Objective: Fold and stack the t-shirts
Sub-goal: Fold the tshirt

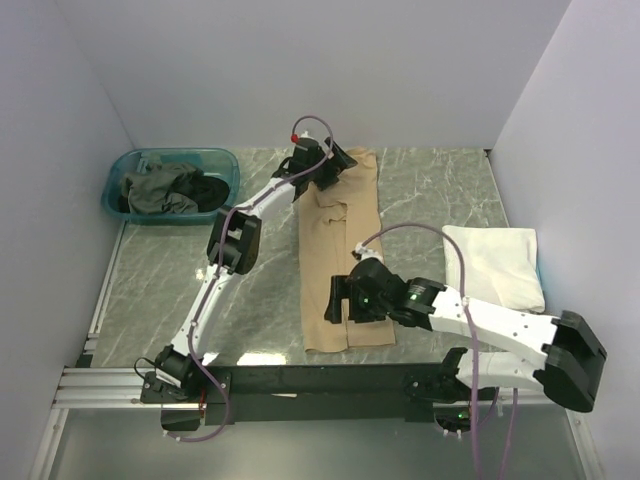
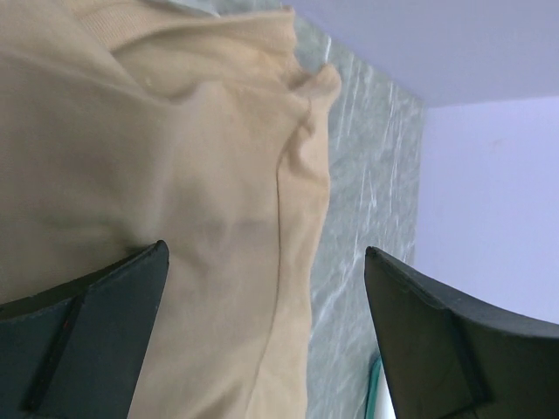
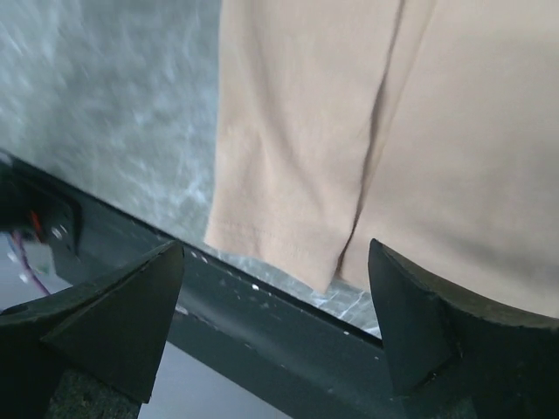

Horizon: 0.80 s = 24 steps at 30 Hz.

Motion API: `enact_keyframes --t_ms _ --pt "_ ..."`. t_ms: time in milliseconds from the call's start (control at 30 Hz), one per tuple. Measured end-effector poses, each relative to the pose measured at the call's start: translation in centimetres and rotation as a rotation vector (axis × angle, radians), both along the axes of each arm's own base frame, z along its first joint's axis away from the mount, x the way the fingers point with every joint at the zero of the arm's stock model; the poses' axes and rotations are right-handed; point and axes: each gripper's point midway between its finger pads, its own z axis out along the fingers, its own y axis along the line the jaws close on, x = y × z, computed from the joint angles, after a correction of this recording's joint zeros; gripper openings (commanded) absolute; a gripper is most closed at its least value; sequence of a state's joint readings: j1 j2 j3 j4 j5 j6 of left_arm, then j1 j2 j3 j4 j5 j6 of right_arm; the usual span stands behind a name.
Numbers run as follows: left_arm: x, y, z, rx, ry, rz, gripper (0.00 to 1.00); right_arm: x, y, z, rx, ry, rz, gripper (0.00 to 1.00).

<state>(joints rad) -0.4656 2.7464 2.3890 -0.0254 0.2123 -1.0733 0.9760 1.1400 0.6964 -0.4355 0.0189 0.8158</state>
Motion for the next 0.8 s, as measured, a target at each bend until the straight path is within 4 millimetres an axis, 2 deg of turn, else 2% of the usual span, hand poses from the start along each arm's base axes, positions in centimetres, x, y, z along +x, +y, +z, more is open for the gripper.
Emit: enact_keyframes --t_ms 67,133,200,267,367,433,500,567,633,700,733,800 --pt "-0.9 0.0 0.6 0.028 0.01 -0.024 0.99 0.9 -0.6 1.3 0.011 -0.043 -0.04 0.92" --pt "-2.6 0.0 2.2 0.06 0.016 -0.056 1.0 1.8 -1.7 2.4 0.012 -0.079 -0.088 0.93" --pt "-4.8 -0.2 5.6 0.088 -0.003 -0.093 0.99 2.7 -3.3 3.0 0.0 -0.107 -0.146 0.94" --pt "-8.1 -0.2 9.9 0.112 -0.036 -0.135 0.99 3.3 -4.8 3.4 -0.01 -0.122 -0.194 0.94" --pt "-14.6 -0.1 16.7 0.125 -0.118 -0.197 0.99 4.0 -7.1 3.7 -0.007 -0.143 -0.267 0.94" --pt "-19.7 0.1 21.2 0.11 -0.207 -0.233 0.99 4.1 -8.8 3.3 -0.017 -0.148 -0.307 0.95" --pt "-25.4 0.7 23.0 0.103 -0.249 -0.262 0.99 3.7 -10.1 2.3 -0.04 -0.14 -0.331 1.0" --pt "-30.4 1.5 21.6 0.108 -0.234 -0.302 1.0 3.0 -11.0 0.9 -0.071 -0.116 -0.335 1.0" --pt "-34.1 2.4 18.1 0.126 -0.179 -0.333 0.99 2.3 -11.6 -0.4 -0.098 -0.085 -0.332 1.0" --pt "-37.2 3.9 11.8 0.201 -0.054 -0.348 0.99 1.6 -12.0 -1.4 -0.118 -0.057 -0.325 1.0" --pt "-39.1 5.1 7.7 0.266 0.041 -0.349 0.99 1.3 -12.1 -1.8 -0.123 -0.048 -0.321 1.0" --pt "-42.8 7.4 2.0 0.379 0.19 -0.356 0.99 1.0 -12.1 -2.2 -0.122 -0.034 -0.314 1.0"
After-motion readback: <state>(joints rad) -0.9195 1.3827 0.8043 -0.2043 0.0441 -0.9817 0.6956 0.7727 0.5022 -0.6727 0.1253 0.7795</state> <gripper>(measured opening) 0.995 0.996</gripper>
